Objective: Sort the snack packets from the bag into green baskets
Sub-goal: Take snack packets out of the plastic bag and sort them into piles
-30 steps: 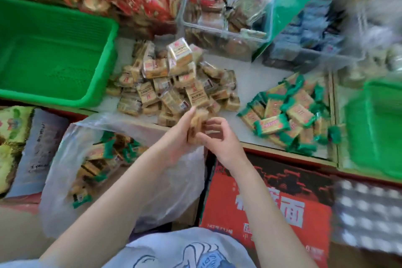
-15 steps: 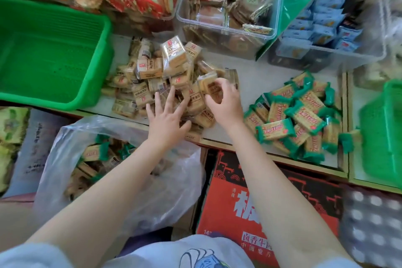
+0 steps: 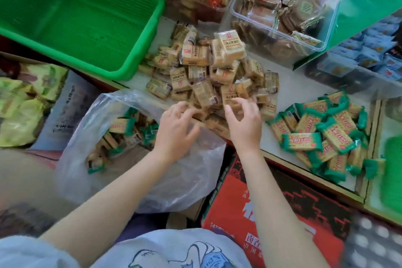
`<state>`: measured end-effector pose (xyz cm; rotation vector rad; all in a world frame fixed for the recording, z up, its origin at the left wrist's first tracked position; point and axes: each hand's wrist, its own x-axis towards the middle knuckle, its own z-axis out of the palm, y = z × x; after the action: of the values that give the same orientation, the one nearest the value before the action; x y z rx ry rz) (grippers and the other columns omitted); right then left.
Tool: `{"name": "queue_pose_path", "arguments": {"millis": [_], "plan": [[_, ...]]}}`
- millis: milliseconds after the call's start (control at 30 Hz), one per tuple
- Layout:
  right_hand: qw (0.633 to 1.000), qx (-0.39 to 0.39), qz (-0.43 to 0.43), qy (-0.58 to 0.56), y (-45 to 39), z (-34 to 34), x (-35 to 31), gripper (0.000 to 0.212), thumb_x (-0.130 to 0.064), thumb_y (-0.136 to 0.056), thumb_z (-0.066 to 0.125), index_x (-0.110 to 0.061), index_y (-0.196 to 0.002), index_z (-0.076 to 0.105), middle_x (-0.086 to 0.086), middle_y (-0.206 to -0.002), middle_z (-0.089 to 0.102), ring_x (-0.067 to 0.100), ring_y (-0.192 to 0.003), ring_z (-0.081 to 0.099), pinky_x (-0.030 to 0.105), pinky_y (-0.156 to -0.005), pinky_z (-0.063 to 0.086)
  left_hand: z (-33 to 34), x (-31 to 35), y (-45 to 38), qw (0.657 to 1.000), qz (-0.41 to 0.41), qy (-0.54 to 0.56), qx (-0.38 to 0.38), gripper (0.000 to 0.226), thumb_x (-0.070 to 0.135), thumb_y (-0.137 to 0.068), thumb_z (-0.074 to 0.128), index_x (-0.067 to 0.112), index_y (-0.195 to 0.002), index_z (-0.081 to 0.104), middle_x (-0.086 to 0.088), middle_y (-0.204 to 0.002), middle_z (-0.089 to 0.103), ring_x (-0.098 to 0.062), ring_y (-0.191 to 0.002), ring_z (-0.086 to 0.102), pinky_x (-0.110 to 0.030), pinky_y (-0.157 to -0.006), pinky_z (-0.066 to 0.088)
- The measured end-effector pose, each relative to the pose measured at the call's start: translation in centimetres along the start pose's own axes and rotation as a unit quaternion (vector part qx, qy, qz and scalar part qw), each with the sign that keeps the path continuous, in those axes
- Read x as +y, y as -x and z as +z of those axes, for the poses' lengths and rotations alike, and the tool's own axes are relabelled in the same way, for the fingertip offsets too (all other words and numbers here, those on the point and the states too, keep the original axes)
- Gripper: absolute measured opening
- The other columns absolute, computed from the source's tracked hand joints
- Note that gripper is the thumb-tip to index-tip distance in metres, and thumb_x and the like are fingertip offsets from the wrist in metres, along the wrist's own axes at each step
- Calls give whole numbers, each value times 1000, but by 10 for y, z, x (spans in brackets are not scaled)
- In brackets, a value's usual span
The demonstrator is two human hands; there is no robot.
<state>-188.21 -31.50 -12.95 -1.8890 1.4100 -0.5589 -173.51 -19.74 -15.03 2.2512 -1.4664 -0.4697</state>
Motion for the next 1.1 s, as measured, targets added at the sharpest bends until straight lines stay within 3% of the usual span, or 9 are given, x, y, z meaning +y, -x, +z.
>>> {"name": "queue_pose_path", "arguments": {"millis": [100, 167, 233, 333, 433, 667, 733, 900, 1100], "plan": [[985, -159, 37, -51, 47, 40, -18, 12, -30, -96, 65, -20, -100, 70, -9, -89, 64, 2, -81, 58, 14, -71, 44, 4, -64, 70, 987, -152, -12, -48, 45, 42, -96, 40, 12, -117, 66, -8, -110, 62, -30, -102, 60, -40, -83, 47], [949, -297, 90, -46, 71, 77, -20, 11, -32, -97, 64, -22, -97, 69, -14, -84, 63, 1, -79, 58, 16, -69, 44, 16, -110, 110, 934, -300, -42, -187, 50, 45, -102, 40, 14, -140, 52, -12, -137, 53, -33, -123, 53, -41, -96, 45], [916, -375, 142, -24, 85, 116, -15, 11, -33, -97, 64, -23, -100, 67, -15, -88, 63, 7, -85, 59, 21, -72, 45, 26, -146, 139, 889, -353, -45, -288, 62, 52, -103, 38, 17, -154, 31, -11, -157, 33, -32, -138, 40, -42, -108, 39], [899, -388, 202, -14, 97, 169, -7, 16, -31, -96, 66, -19, -106, 68, -6, -99, 66, 16, -97, 61, 27, -83, 48, 36, -183, 156, 889, -340, 3, -307, 64, 52, -104, 36, 21, -158, 21, -6, -166, 15, -29, -151, 17, -42, -118, 22], [875, -370, 301, -82, 98, 210, -11, 23, -24, -97, 65, -9, -114, 67, 6, -106, 67, 26, -102, 66, 36, -90, 55, 38, -206, 160, 878, -347, 62, -323, 68, 60, -103, 31, 30, -160, 9, -1, -168, 6, -29, -152, 13, -45, -120, 22], [660, -264, 556, -430, 94, 293, -49, 42, -18, -100, 61, -8, -138, 49, 17, -142, 49, 31, -121, 59, 39, -91, 52, 38, -217, 170, 896, -333, 74, -285, 67, 57, -103, 29, 26, -160, 14, -7, -167, 15, -29, -151, 18, -41, -122, 19], [674, -243, 555, -423, 98, 299, -57, 31, -17, -100, 61, -12, -130, 56, 12, -137, 53, 24, -102, 65, 33, -85, 53, 39, -221, 171, 896, -333, 80, -282, 67, 60, -102, 29, 29, -160, 15, -5, -166, 18, -29, -151, 20, -42, -121, 21], [723, -229, 549, -351, 111, 274, -51, 8, -22, -98, 64, -15, -102, 63, 2, -81, 59, 13, -66, 54, 22, -58, 41, 34, -221, 161, 884, -350, 117, -289, 69, 64, -101, 27, 26, -159, 20, -6, -164, 24, -29, -148, 26, -40, -118, 25], [773, -240, 473, -348, 145, 193, -37, 16, -16, -99, 61, -15, -115, 62, 6, -93, 66, 16, -68, 59, 26, -66, 51, -3, -193, 136, 809, -451, 264, -271, 71, 65, -100, 30, 21, -156, 33, -4, -161, 33, -27, -145, 35, -37, -115, 28]]}}
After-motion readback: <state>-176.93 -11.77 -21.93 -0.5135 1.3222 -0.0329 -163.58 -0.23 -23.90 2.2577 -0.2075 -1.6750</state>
